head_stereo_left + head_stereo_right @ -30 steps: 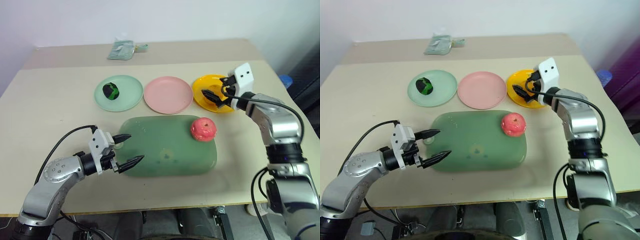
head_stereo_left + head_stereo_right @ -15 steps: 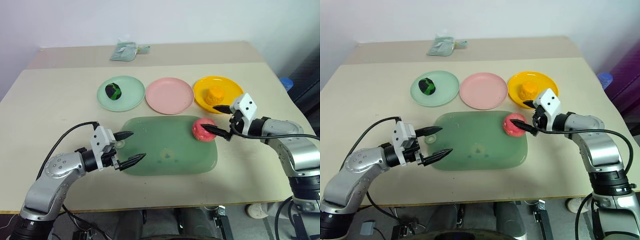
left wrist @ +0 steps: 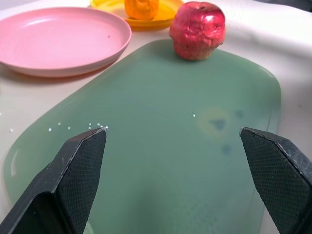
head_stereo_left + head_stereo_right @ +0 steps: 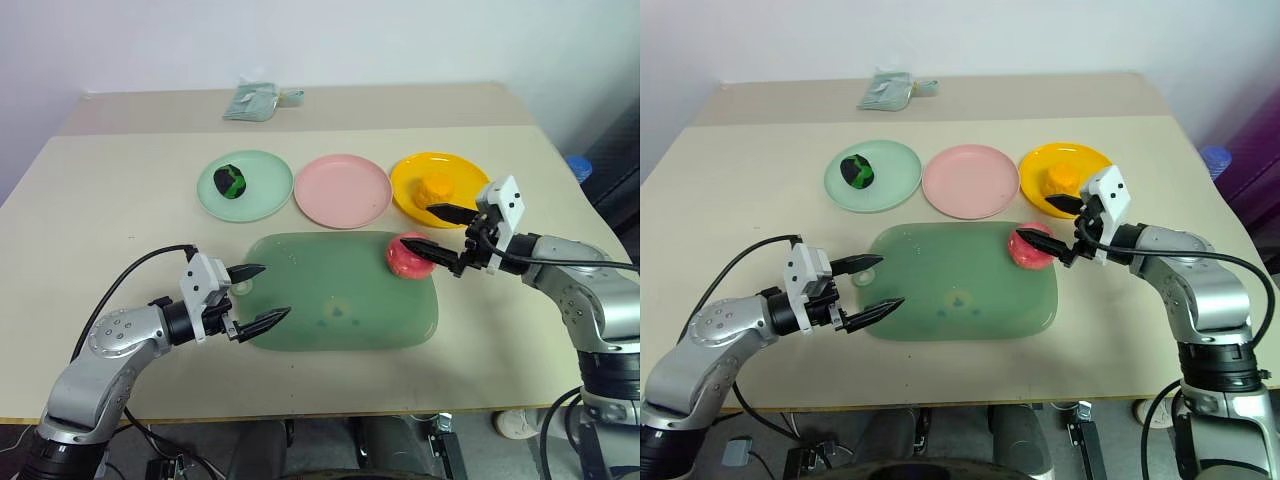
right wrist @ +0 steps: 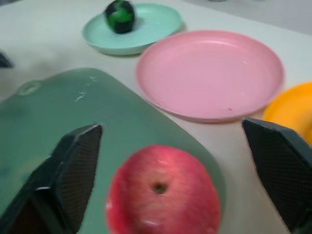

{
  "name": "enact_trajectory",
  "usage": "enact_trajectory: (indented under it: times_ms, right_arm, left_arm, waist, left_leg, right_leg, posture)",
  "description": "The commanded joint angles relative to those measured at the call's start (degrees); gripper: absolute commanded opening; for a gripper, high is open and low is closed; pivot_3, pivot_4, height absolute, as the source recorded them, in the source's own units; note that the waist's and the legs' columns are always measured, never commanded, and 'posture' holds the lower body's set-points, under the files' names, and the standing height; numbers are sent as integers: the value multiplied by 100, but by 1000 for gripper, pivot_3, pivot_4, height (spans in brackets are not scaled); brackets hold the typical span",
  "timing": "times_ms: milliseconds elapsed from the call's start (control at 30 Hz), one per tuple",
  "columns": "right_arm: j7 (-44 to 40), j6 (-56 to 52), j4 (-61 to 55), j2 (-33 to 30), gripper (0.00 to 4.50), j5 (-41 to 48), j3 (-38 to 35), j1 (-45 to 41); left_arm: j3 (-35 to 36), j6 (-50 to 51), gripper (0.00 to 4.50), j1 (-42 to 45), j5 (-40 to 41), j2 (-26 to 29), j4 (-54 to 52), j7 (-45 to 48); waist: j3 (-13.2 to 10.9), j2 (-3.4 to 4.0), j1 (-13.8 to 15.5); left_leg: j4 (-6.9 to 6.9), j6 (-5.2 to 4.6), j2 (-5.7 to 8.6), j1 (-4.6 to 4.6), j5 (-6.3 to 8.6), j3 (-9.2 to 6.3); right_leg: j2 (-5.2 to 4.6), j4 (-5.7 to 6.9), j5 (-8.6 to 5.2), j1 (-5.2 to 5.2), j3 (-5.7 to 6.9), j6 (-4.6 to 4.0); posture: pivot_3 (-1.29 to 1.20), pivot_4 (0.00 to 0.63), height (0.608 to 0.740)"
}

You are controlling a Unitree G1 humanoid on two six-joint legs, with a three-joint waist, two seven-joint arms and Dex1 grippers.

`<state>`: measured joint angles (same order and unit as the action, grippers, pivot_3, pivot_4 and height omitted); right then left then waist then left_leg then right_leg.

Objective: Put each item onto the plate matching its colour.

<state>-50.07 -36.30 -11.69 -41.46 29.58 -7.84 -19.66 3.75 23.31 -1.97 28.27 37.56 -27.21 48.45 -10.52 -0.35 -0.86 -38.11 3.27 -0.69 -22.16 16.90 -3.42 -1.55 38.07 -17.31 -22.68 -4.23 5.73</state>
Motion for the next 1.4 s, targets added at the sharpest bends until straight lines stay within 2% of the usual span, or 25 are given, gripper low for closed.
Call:
enact_trajectory:
  times_ms: [33,400,533,667,800,833,933,1100,1167,1200,1300,1400]
  right_arm:
    - [-50,73,-299,-143,4464,-120,124,251]
    - [263,511,137,80,4464,-858,682,332]
    - [317,523,79,162,3349,-764,566,243]
    - [475,368,34,330,3249,-605,430,-170]
    - [720,255,169,813,3249,-573,665,-899]
    - [850,259,352,1021,3249,-656,772,-1163]
    - [1907,104,1957,2044,3249,-1292,1100,-2402]
    - [2210,957,3979,2681,3249,-1930,1351,-3363]
    - [2145,1222,4425,2728,4298,-2047,1346,-3573]
    - [2094,1344,4507,2712,4477,-2060,1305,-3624]
    - [1863,1630,4424,2561,4477,-1994,1150,-3619]
    - [1212,1776,3561,2004,4477,-1673,835,-3143]
  left_arm:
    - [126,-2,4500,21,115,38,-185,1]
    - [146,32,4500,49,155,72,-230,-20]
    - [189,16,4500,11,149,81,-229,-46]
    - [390,-29,4500,-82,120,78,-162,-167]
    - [730,-46,4500,-172,119,73,-50,-311]
    - [803,-48,4500,-184,94,68,-26,-373]
    - [1181,-64,4500,-211,138,-19,103,-616]
    - [1342,1,4500,-371,147,-79,-89,-835]
    - [1368,25,4500,-482,161,-117,-242,-946]
    - [1391,22,4500,-538,163,-138,-297,-997]
    - [1428,49,4500,-631,152,-212,-449,-1171]
    - [1587,31,4500,-796,81,-258,-507,-1342]
  waist:
    - [0,0,2]
    - [0,-1,-18]
    - [1,-1,-21]
    - [-1,2,-35]
    - [-2,2,-36]
    - [-2,2,-50]
    - [-2,2,-173]
    - [0,-2,-142]
    - [0,-1,-141]
    - [0,-1,-144]
    - [-1,-1,-162]
    - [-2,1,-142]
  left_leg:
    - [0,0,1,0,0,1]
    - [0,0,1,0,0,3]
    - [0,0,1,1,0,2]
    - [0,0,0,-1,0,3]
    - [0,0,-1,-4,0,3]
    - [0,0,-1,-4,0,3]
    - [-1,3,-2,-1,-2,4]
    - [10,8,2,-35,-4,-3]
    - [9,7,11,-58,-4,2]
    - [8,7,13,-67,-4,5]
    - [5,7,13,-87,-4,6]
    - [4,12,6,-86,-7,2]
  right_leg:
    - [-1,0,0,0,0,0]
    - [2,0,0,-2,0,0]
    - [2,0,0,-1,0,0]
    - [2,2,0,-5,-1,0]
    - [3,3,0,-10,-1,0]
    - [3,3,0,-10,-1,0]
    - [5,8,3,-11,-2,-4]
    - [-4,9,5,-49,9,-9]
    - [-18,7,6,-69,8,-7]
    - [-23,4,6,-77,8,-7]
    - [-26,5,7,-97,9,-6]
    - [-15,13,7,-98,12,-6]
  posture:
    - [0,150,740]
    - [0,150,740]
    - [0,150,740]
    - [0,150,740]
    - [0,150,740]
    - [0,150,740]
    - [0,150,740]
    - [0,150,740]
    - [0,150,740]
    - [0,150,740]
    - [0,150,740]
    - [0,150,740]
